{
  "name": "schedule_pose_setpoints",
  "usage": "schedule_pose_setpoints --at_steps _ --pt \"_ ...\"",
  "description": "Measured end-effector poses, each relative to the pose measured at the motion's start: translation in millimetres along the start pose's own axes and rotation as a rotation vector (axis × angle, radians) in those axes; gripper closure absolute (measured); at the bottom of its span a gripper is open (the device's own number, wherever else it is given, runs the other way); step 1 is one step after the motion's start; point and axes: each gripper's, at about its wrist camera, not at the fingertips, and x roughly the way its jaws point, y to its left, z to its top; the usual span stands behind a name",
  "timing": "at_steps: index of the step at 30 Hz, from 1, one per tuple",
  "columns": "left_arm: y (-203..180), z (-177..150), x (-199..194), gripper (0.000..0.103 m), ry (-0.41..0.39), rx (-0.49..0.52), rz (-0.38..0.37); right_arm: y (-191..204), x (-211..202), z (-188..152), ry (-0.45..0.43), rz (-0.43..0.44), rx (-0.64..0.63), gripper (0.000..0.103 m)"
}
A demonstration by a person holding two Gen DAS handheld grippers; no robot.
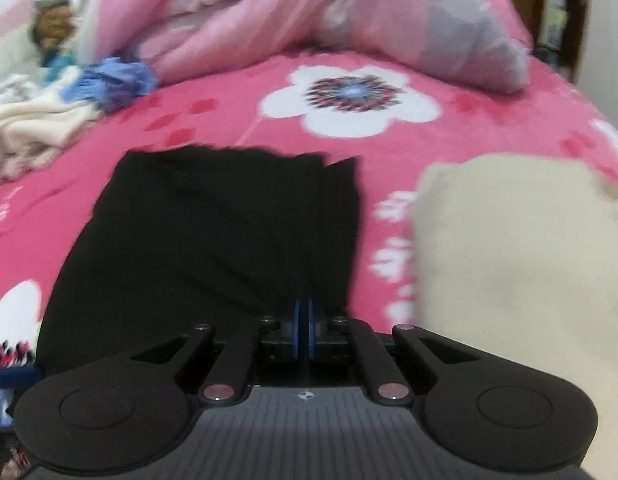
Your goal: Fold clothes
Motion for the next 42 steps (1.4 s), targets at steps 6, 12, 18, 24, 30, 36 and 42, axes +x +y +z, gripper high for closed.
schedule_pose_setpoints --at_steps 6,12,18,24,30,36,42 --pt "5 -1 -1 0.051 -0.011 -0.016 -0.028 4 0 41 -0.064 -0.001 0.003 0.095" --pt "9 -2 -1 0.051 -0.017 -0.022 -0.047 -9 50 70 -0.012 -0.003 0.049 0.070" --pt "12 -3 0 0.050 -0.023 -0.026 -0.062 -14 75 72 0.037 0.030 0.052 0.073" --pt "13 -4 0 0.050 -0.029 -0.026 -0.070 -8 66 72 0.002 0.030 0.006 0.102" --pt "14 -5 0 0.050 -0.030 -0.027 -0.072 -3 55 71 -0.081 -0.055 -0.023 0.103" --pt "14 -4 0 0.050 -0.027 -0.024 -0.071 -5 78 62 -0.068 -0.154 -0.060 0.103" --pt "14 -5 0 0.050 -0.029 -0.019 -0.067 -15 68 60 -0.102 -0.201 -0.007 0.103"
